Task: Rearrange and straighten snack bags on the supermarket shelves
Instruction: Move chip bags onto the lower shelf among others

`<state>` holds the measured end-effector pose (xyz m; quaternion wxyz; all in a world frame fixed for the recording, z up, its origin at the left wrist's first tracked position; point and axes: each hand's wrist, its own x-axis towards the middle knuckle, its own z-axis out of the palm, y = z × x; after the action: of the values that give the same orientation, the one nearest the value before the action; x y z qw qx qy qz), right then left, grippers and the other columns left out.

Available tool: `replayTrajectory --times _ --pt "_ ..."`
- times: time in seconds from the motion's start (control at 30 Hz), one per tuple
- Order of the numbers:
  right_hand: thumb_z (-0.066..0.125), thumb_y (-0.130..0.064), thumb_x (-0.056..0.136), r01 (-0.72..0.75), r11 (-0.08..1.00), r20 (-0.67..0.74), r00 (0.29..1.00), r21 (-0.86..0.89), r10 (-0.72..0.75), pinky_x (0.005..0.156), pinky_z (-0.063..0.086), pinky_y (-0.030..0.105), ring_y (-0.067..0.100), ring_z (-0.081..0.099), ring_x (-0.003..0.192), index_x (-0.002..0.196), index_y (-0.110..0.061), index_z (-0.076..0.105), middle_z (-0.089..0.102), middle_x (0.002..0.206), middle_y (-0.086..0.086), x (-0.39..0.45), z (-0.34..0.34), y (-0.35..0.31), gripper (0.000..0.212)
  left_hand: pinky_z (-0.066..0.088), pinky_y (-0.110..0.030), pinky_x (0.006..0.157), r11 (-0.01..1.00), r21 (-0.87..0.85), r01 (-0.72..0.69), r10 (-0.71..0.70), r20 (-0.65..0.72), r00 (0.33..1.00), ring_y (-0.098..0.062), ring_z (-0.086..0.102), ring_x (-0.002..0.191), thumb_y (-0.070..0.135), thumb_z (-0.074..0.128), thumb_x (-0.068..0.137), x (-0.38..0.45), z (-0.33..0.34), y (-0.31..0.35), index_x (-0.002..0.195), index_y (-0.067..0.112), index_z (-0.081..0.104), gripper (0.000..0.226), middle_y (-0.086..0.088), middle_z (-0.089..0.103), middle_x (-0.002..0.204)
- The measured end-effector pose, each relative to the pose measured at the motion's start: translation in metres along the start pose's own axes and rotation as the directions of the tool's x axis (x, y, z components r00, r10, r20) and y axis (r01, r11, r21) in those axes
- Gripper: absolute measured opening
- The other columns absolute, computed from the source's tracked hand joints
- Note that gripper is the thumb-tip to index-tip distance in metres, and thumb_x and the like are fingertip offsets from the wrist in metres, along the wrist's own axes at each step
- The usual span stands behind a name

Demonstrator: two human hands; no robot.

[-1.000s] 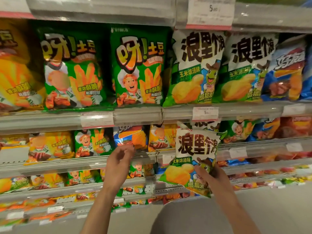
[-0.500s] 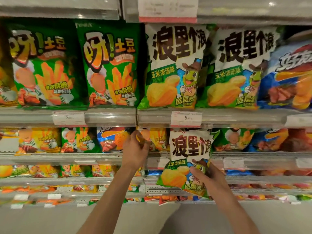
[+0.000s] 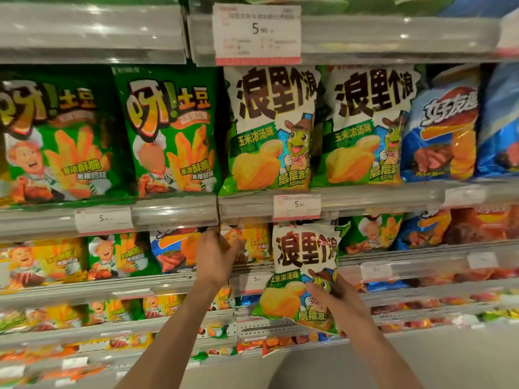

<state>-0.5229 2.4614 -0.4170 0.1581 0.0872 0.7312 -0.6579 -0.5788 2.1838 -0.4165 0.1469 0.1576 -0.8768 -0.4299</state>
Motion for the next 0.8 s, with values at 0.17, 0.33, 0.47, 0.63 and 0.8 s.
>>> replayTrajectory --times 0.17,0.33,0.47,0.63,0.8 --pt "0.085 -0.062 0.054 -0.023 1.000 0.006 1.000 0.006 0.023 0.096 0.056 0.040 0.010 0.071 0.107 0.120 -0.041 0.065 0.077 0.107 -0.020 0.001 0.003 0.000 0.072 0.047 -0.036 0.082 1.000 0.006 -0.029 0.028 0.063 0.998 -0.029 0.057 0.100 0.051 0.064 0.094 0.000 0.003 0.006 0.125 0.013 0.047 0.052 -0.010 0.055 0.109" --pt "0.086 -0.063 0.054 -0.022 1.000 -0.001 1.000 0.007 0.022 0.094 0.059 0.039 0.008 0.073 0.104 0.119 -0.042 0.066 0.077 0.108 -0.019 0.002 0.002 0.000 0.071 0.059 -0.048 0.065 1.000 -0.022 0.009 -0.007 0.068 0.998 -0.022 0.069 0.068 0.063 0.060 0.092 0.001 -0.001 0.009 0.101 0.029 0.043 0.039 -0.002 0.069 0.072" --pt "0.086 -0.062 0.056 -0.022 1.000 0.007 1.000 0.013 0.022 0.096 0.058 0.043 0.008 0.074 0.102 0.120 -0.043 0.065 0.077 0.111 -0.016 0.003 -0.001 0.002 0.070 0.060 -0.046 0.066 0.995 -0.103 0.018 -0.017 0.013 1.000 -0.017 0.069 0.073 0.070 0.059 0.087 -0.005 -0.006 0.010 0.115 0.019 0.055 0.058 0.002 0.071 0.082" --pt "0.086 -0.056 0.063 -0.012 1.000 0.035 0.999 -0.004 0.012 0.098 0.057 0.046 0.009 0.073 0.104 0.121 -0.042 0.065 0.077 0.111 -0.015 0.005 -0.008 0.007 0.064 0.059 -0.031 0.074 0.977 -0.213 0.007 -0.001 0.028 1.000 -0.008 0.072 0.089 0.066 0.063 0.087 -0.026 -0.019 -0.008 0.132 0.025 0.056 0.061 0.014 0.073 0.098" --pt "0.084 -0.055 0.065 -0.026 1.000 0.054 0.998 -0.002 0.026 0.086 0.062 0.039 0.011 0.076 0.098 0.123 -0.041 0.063 0.078 0.110 -0.012 0.006 -0.008 0.009 0.064 0.060 -0.029 0.080 0.962 -0.273 0.002 0.019 0.075 0.997 0.000 0.072 0.092 0.064 0.068 0.086 -0.051 -0.039 -0.028 0.126 0.038 0.058 0.049 0.020 0.075 0.103"
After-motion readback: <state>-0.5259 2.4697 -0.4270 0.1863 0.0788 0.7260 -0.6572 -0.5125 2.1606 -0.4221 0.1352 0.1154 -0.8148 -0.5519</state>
